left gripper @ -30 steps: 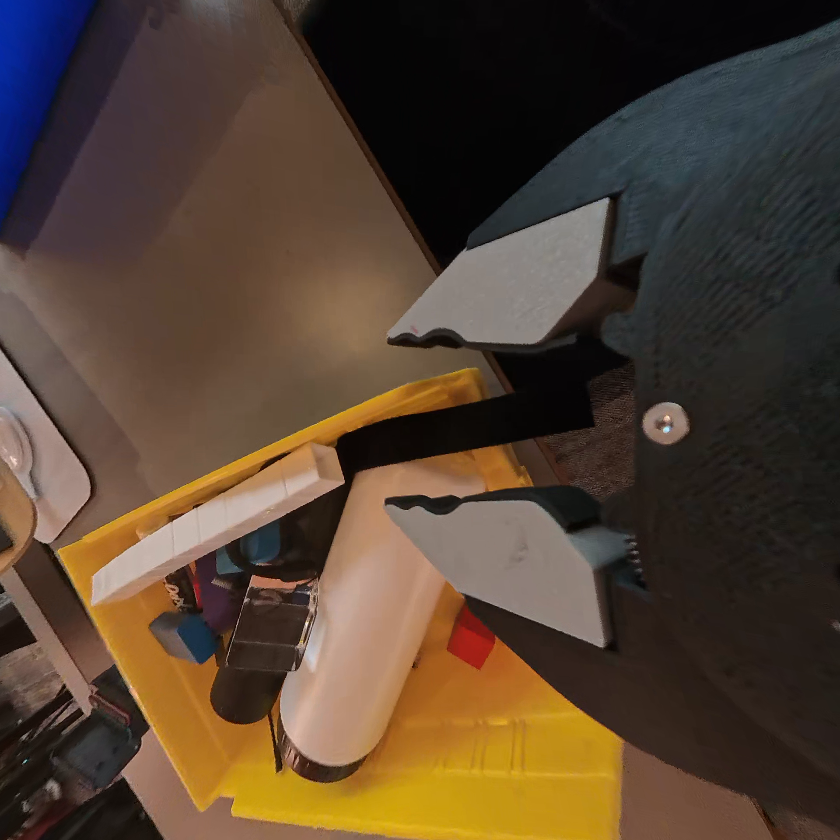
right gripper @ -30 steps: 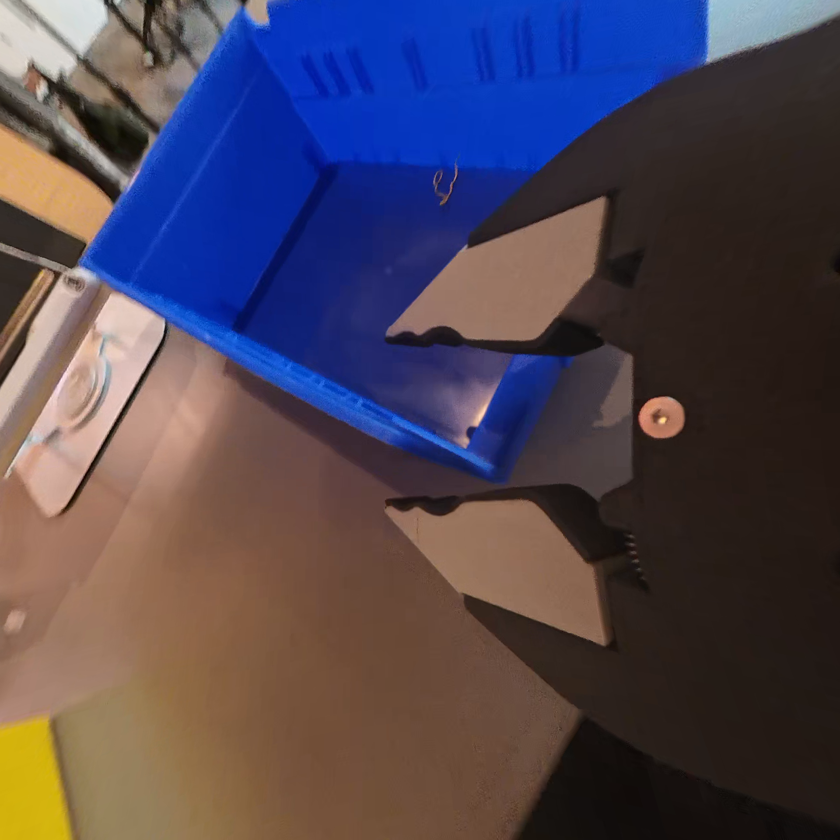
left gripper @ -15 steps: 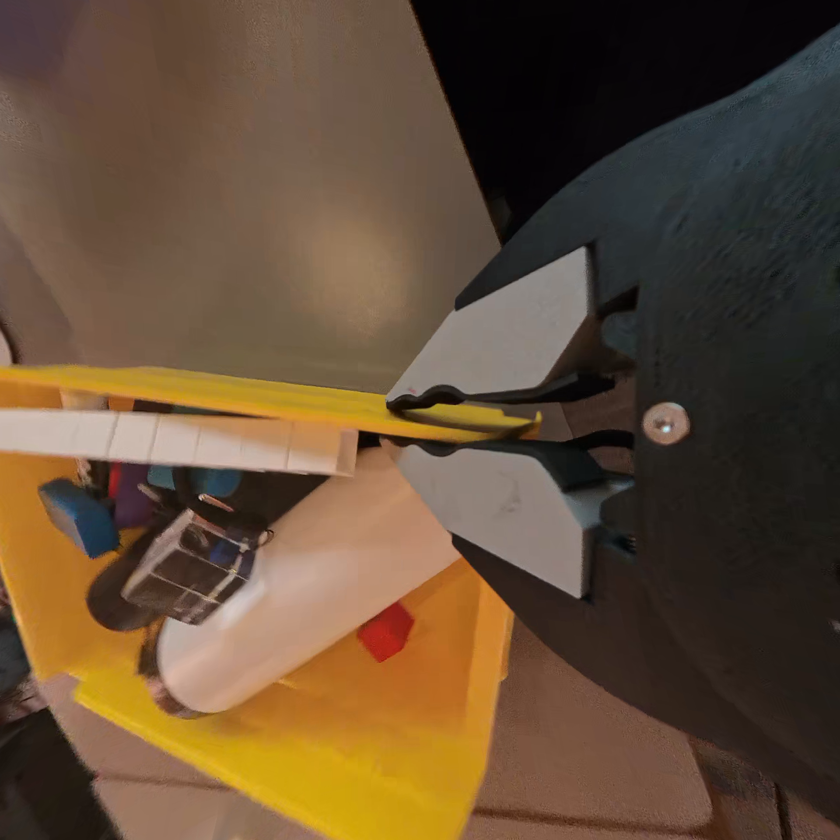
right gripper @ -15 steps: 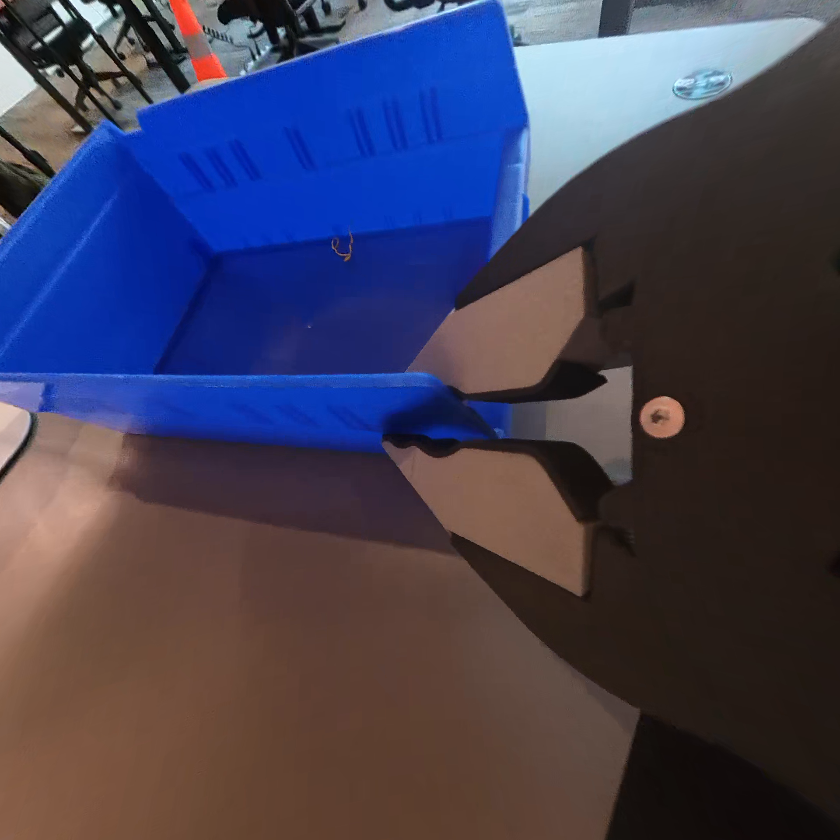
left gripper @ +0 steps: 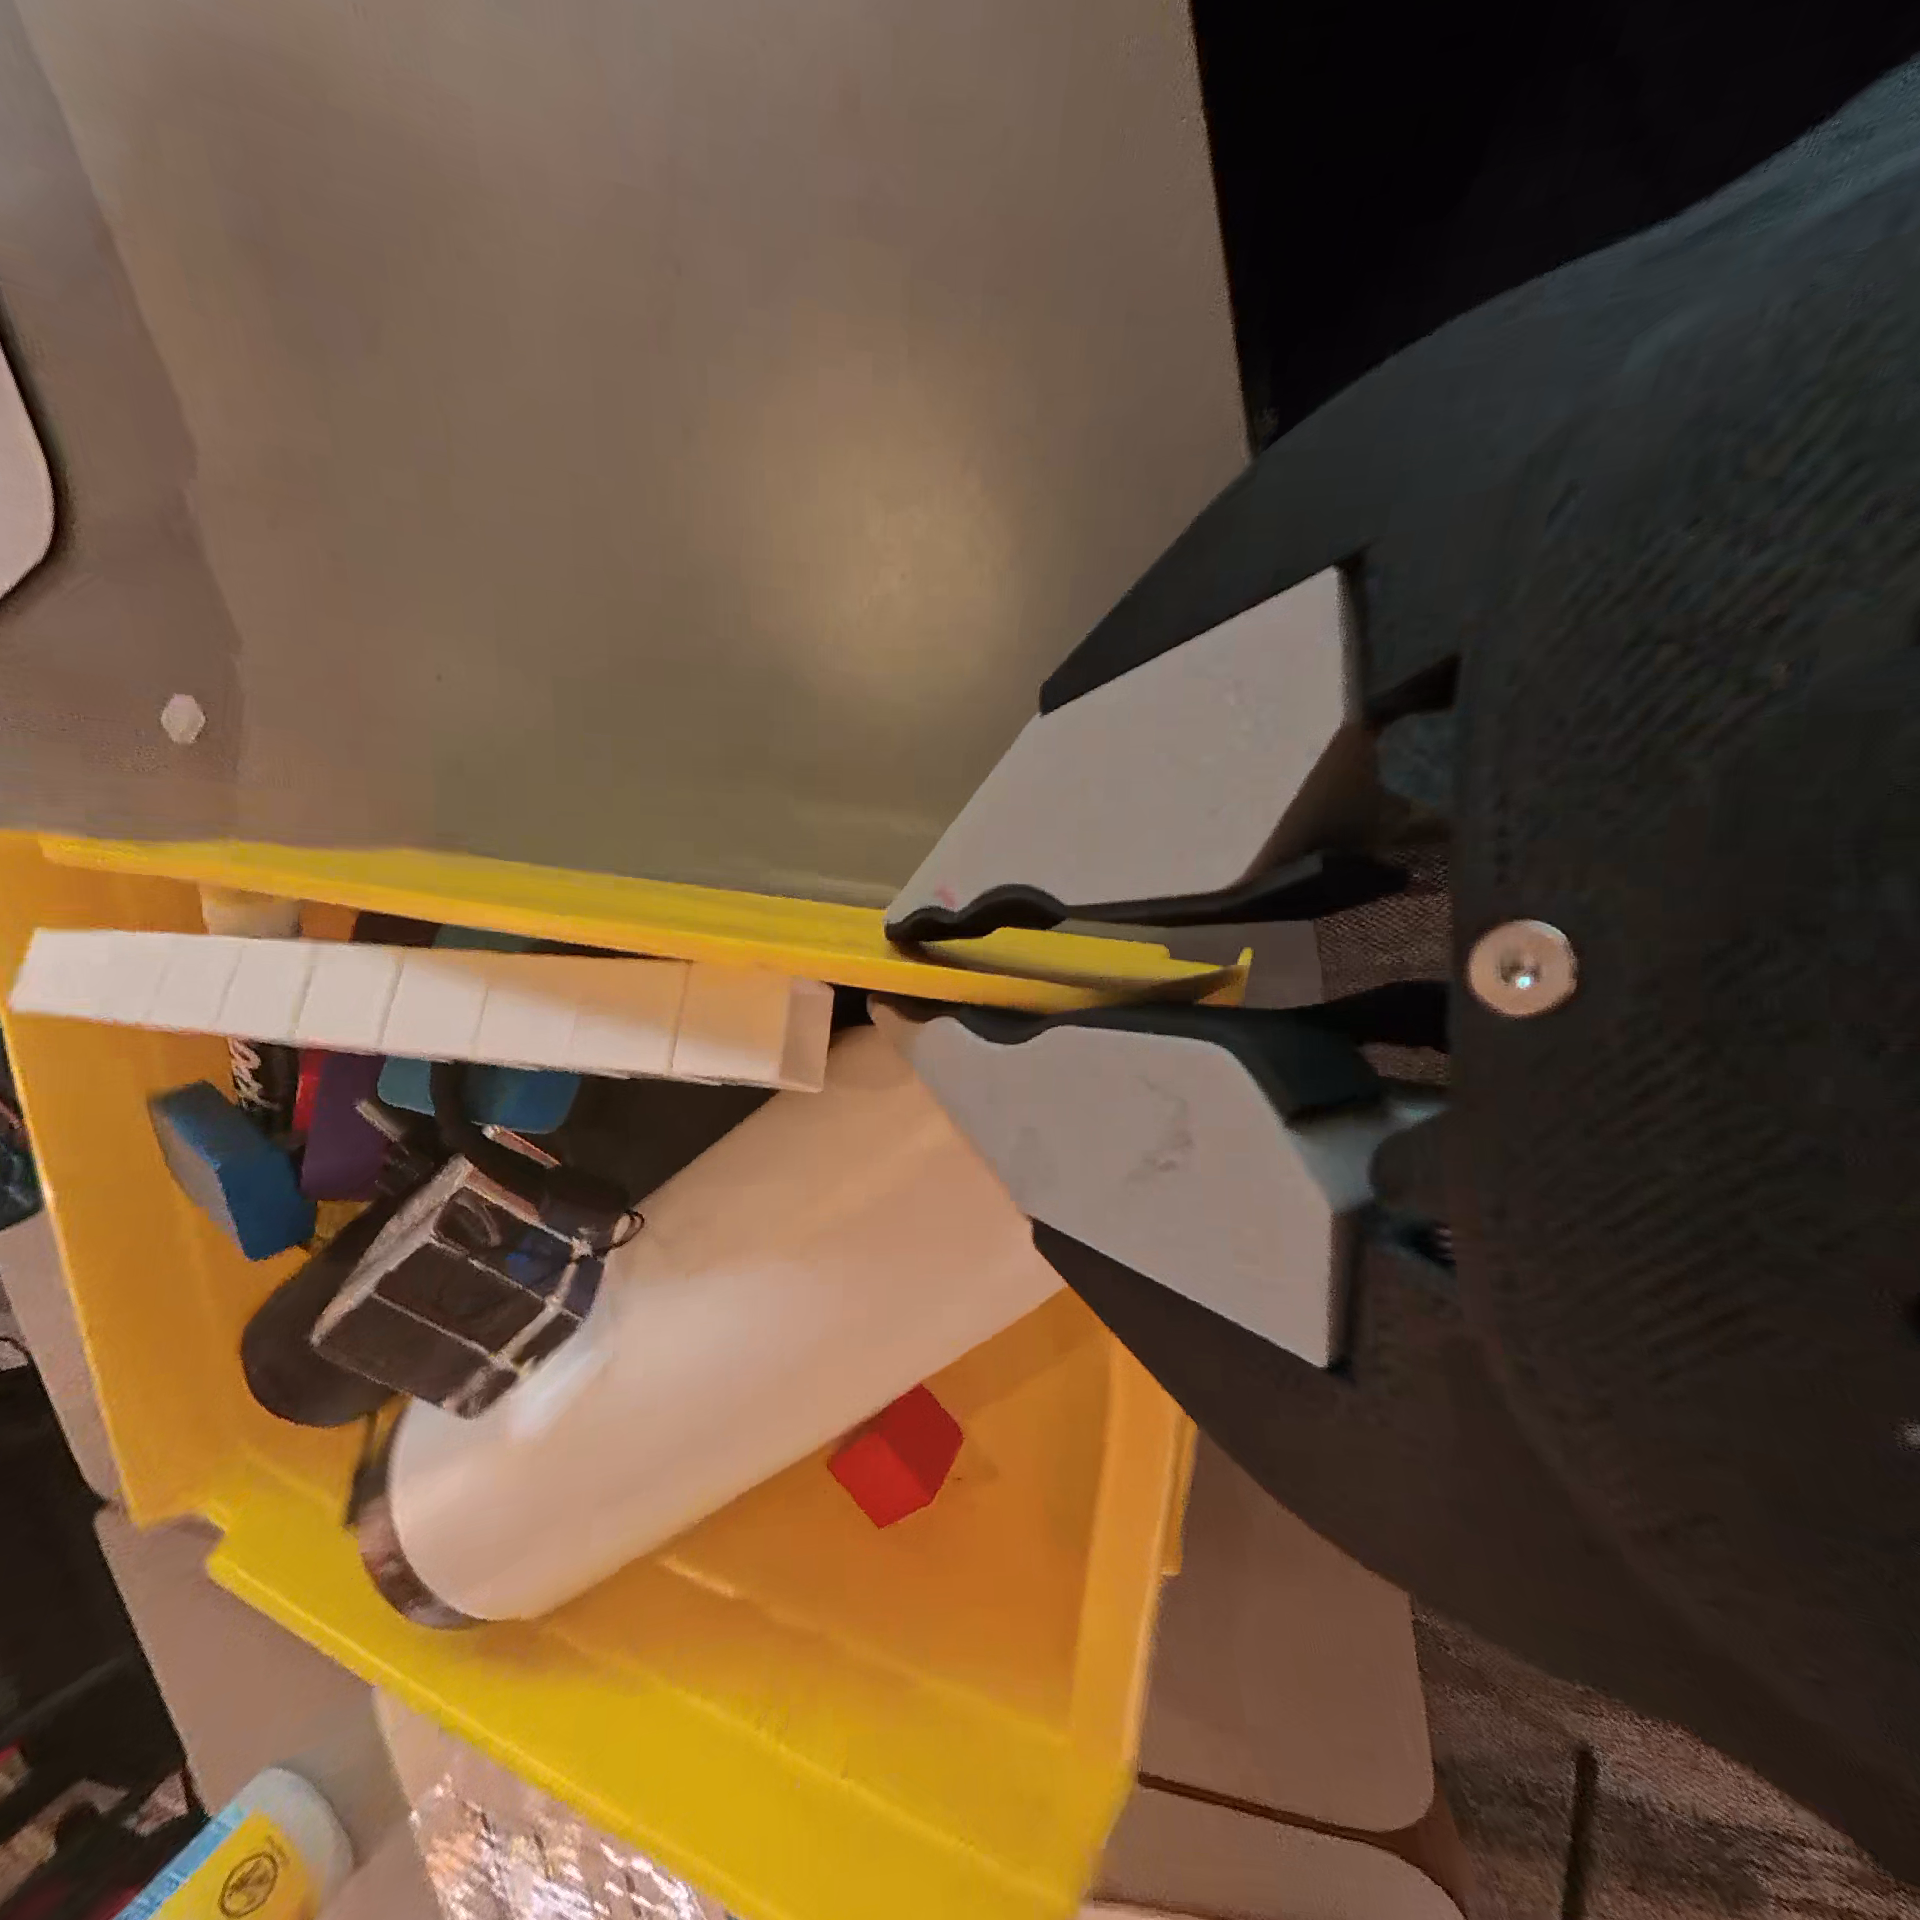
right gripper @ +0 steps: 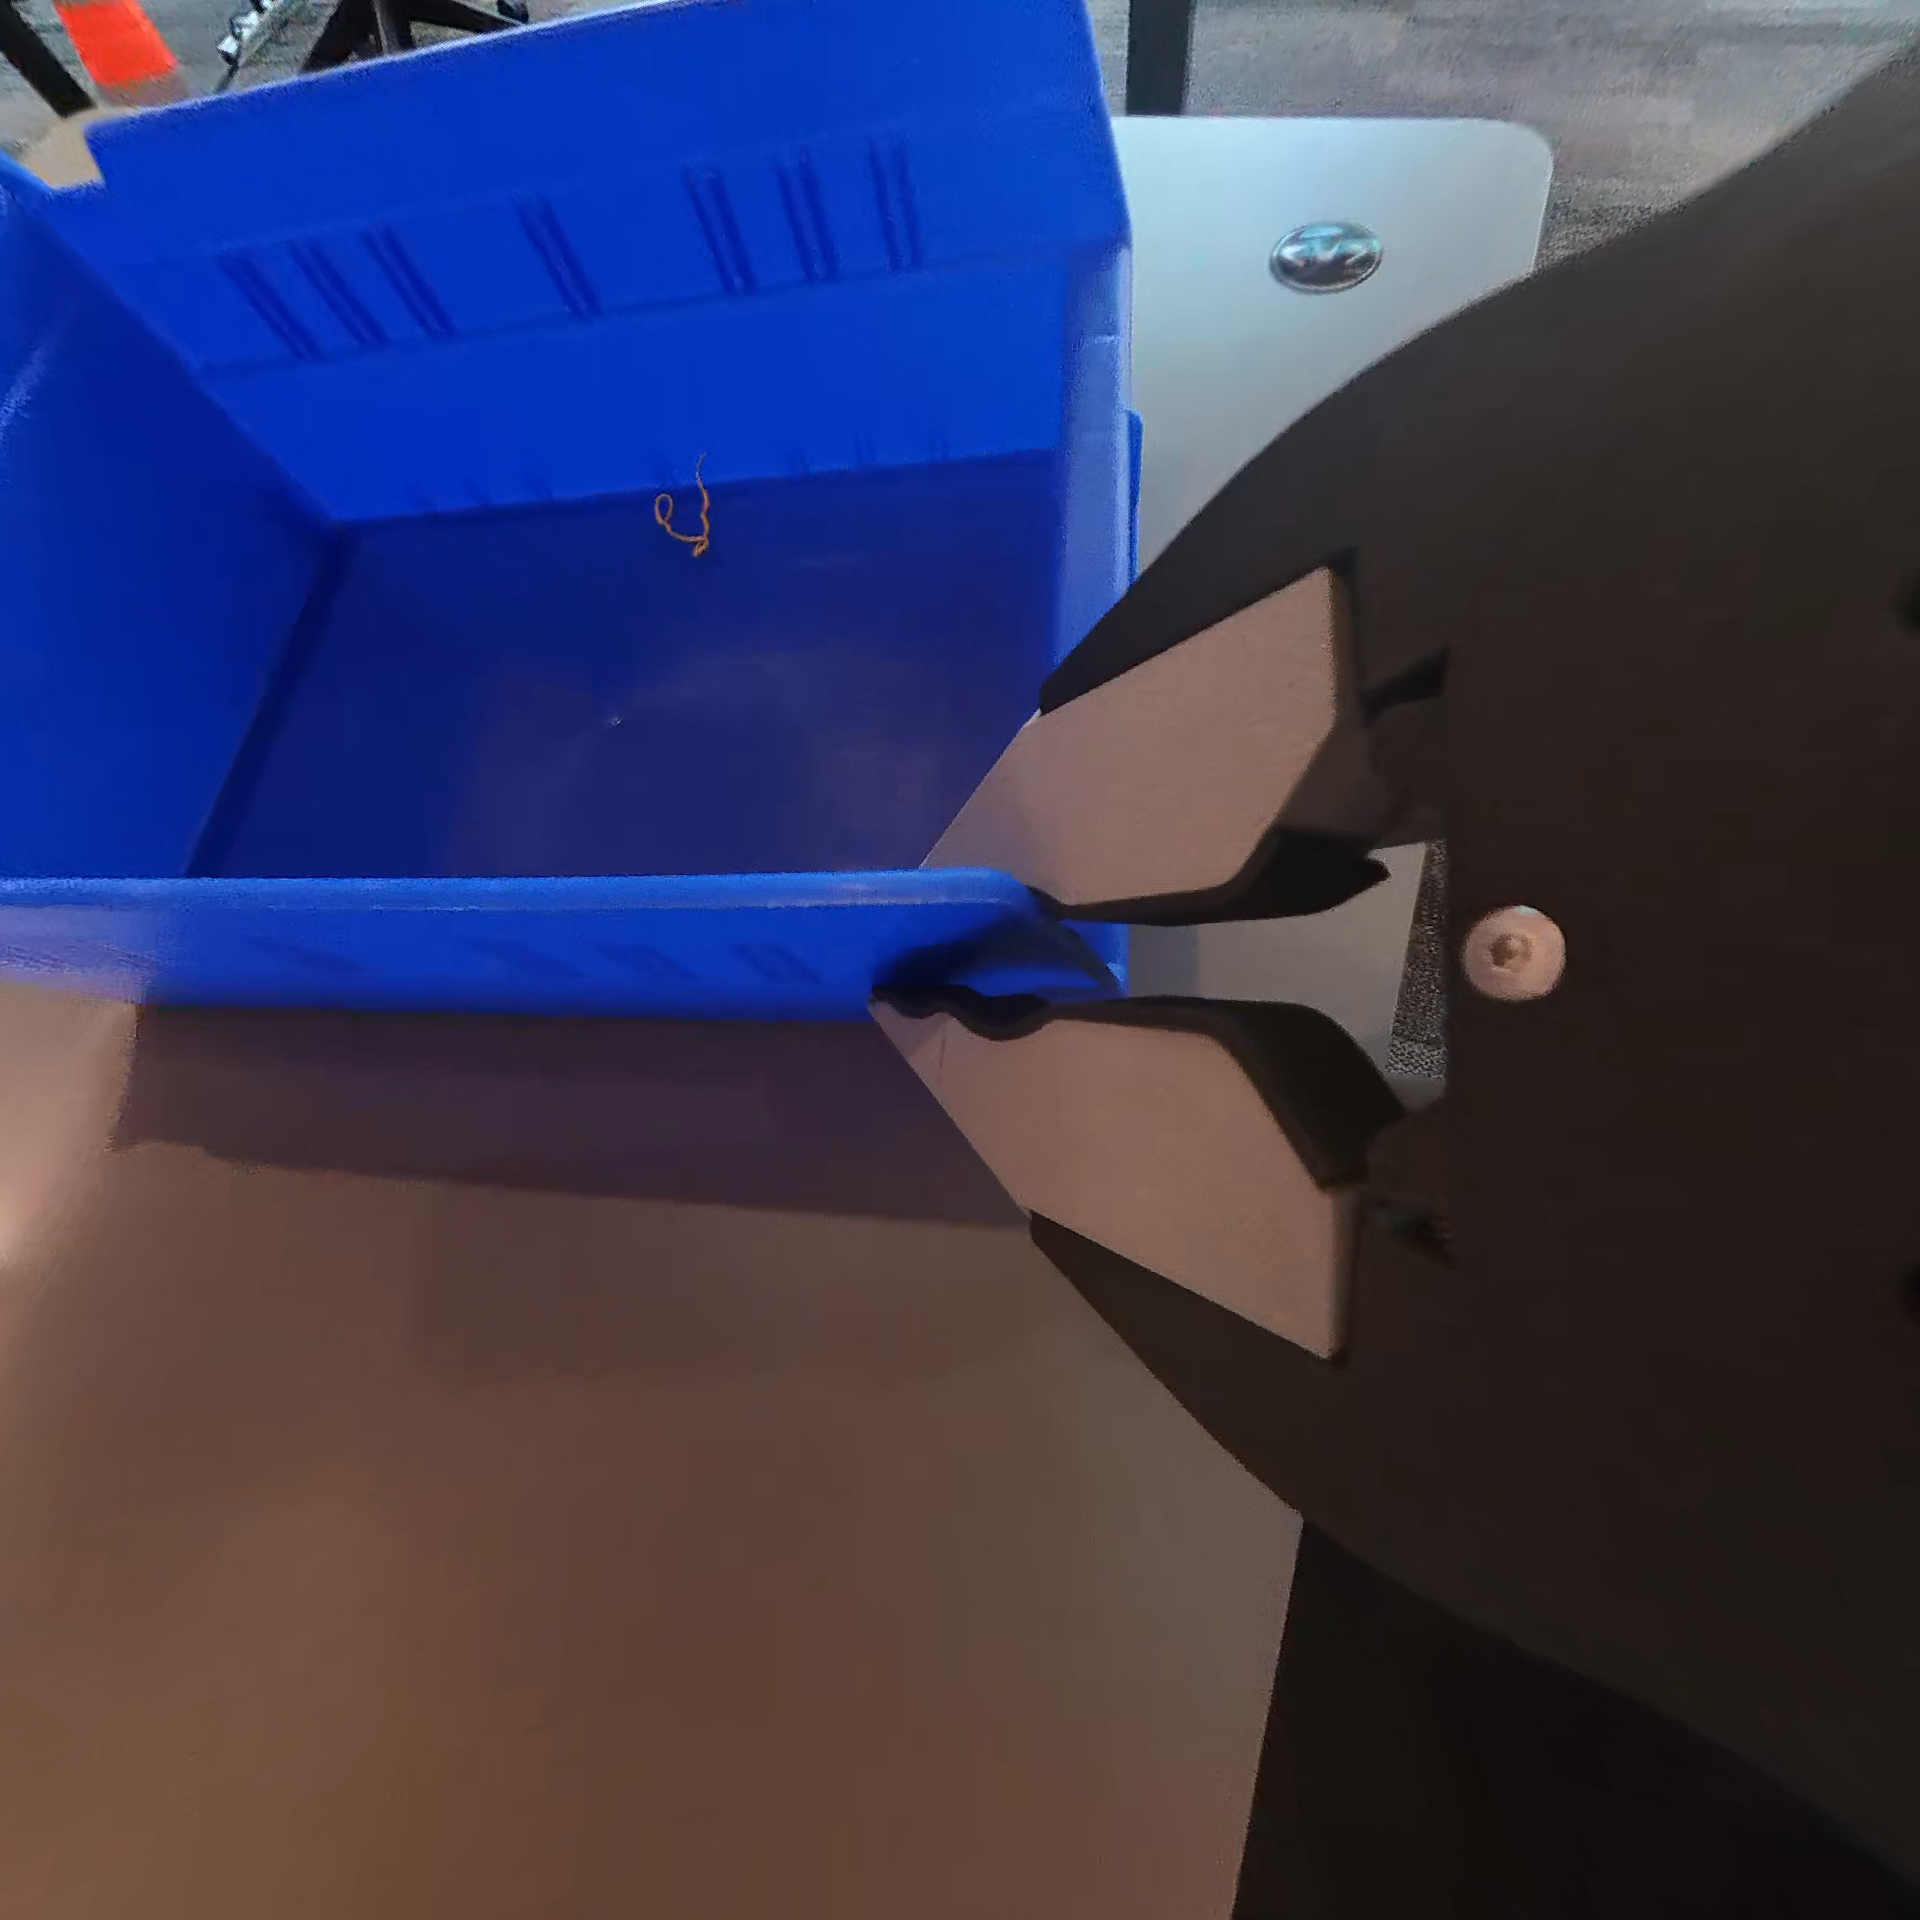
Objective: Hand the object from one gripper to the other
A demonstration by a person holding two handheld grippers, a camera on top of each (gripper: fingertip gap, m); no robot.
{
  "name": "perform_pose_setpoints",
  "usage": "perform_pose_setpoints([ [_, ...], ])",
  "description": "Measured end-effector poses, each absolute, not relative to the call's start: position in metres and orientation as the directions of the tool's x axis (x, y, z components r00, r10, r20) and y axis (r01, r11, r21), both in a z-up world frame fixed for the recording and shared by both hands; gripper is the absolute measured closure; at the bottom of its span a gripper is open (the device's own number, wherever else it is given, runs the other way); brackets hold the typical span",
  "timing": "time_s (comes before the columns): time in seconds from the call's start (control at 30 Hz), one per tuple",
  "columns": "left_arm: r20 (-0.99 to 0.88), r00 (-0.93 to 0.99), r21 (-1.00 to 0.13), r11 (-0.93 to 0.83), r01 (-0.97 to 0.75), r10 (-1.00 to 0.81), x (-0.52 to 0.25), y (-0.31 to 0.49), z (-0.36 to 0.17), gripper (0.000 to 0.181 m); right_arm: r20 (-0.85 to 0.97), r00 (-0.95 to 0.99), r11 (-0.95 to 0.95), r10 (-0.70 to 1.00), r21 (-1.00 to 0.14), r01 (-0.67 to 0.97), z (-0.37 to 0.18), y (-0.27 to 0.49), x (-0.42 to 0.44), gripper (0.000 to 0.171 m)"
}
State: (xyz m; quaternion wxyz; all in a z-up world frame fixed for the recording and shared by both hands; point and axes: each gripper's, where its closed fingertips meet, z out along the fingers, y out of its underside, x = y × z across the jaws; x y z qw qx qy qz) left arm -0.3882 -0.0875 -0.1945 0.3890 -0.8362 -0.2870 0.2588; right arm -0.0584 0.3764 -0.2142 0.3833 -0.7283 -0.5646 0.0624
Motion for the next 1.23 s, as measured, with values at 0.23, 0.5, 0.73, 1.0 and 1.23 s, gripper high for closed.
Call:
perform_pose_setpoints([
  [0.23, -0.253, 0.743, -0.809, -0.556, 0.189, 0.620, -0.376, -0.070, -0.189, 0.164, 0.432, 0.296, 0.028, 0.852, -0.602, 0.798, -0.201, 0.365, -0.058, 0.139],
  [0.5, -0.152, 0.726, -0.858, -0.454, 0.240, 0.671, -0.399, -0.076, -0.198, 0.175, 0.354, 0.255, 0.124, 0.900, -0.768, 0.628, -0.143, 0.317, -0.074, 0.125],
  [0.73, -0.110, 0.740, -0.910, -0.366, 0.193, 0.664, -0.382, -0.093, -0.135, 0.155, 0.181, -0.011, 0.173, 0.983, -0.921, 0.348, -0.113, 0.219, -0.128, 0.121],
  [1.0, -0.165, 0.799, -0.872, -0.465, 0.156, 0.578, -0.466, -0.076, -0.108, 0.141, 0.183, -0.069, 0.194, 0.981, -0.861, 0.470, -0.199, 0.234, -0.222, 0.119],
  [1.23, -0.253, 0.902, -0.733, -0.678, 0.057, 0.350, -0.502, -0.056, -0.128, 0.128, 0.198, -0.121, 0.232, 0.973, -0.843, 0.484, -0.226, 0.239, -0.235, 0.124],
])
